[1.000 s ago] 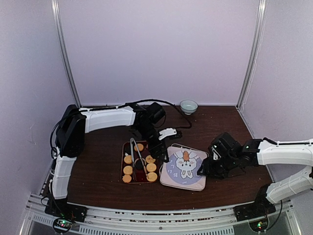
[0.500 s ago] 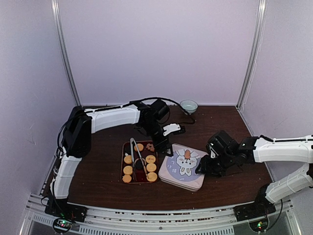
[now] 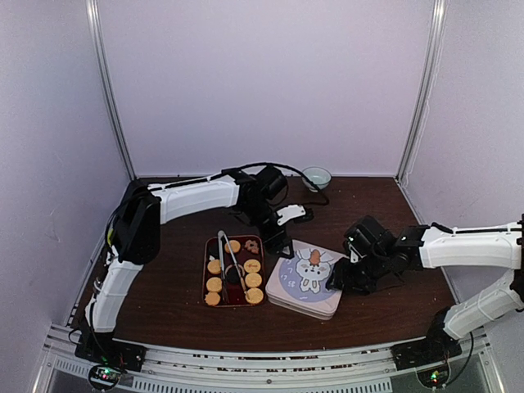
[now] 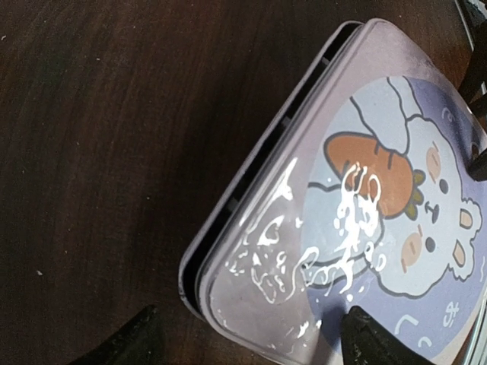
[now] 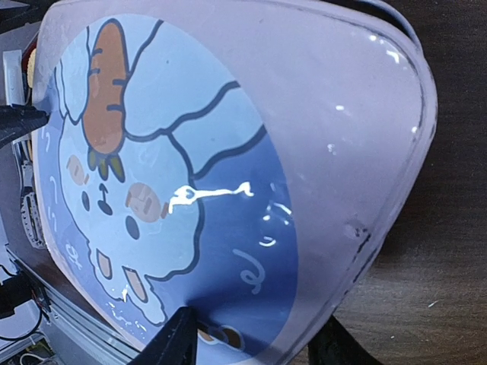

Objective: Pack the cookies
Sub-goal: Place the box lid on the packing box.

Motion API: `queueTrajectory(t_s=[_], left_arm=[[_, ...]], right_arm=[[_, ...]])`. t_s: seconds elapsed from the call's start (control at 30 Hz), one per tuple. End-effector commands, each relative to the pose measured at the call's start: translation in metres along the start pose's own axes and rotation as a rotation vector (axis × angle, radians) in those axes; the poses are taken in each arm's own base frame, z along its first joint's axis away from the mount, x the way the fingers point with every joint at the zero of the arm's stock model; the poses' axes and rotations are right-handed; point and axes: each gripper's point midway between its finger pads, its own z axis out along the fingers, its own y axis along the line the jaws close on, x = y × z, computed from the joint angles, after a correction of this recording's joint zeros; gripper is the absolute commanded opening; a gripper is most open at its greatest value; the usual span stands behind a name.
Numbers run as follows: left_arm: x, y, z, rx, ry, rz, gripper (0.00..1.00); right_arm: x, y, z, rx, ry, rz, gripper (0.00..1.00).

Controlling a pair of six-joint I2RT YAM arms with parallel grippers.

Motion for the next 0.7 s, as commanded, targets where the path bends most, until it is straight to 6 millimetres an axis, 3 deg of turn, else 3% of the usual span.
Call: queueTrajectory(t_s=[0.0,0.2,0.33,0.53,0.67], left_arm=[[0.001,0.009,0.011,-0.027,0.019,-0.01,0.82],[-0.009,0.01,0.004,-0.029,-0.001,-0.016,0.82],[-0.009,0.008,-0.007,-0.012,-0.007,-0.027,0.87],[-0.011,0.014,-0.033,-0.016,-0.029,-0.028,0.98],[-0.008,0.0,-0.05,0.021,-0.028,0.005,0.98]], right_arm=[[-0.02,0.012,-0.004,-0.014,-0.049,-0.018,0.51],[-0.031,0.008,-0.012,-0.018,-0.069,-0.007,0.53],[-0.04,-0.005,-0.016,0.0,-0.087,0.013,0.54],[-0.049,-0.021,-0.006,0.031,-0.075,0.024,0.54],[-0.055,-0.027,0.002,0.05,-0.066,0.027,0.54]])
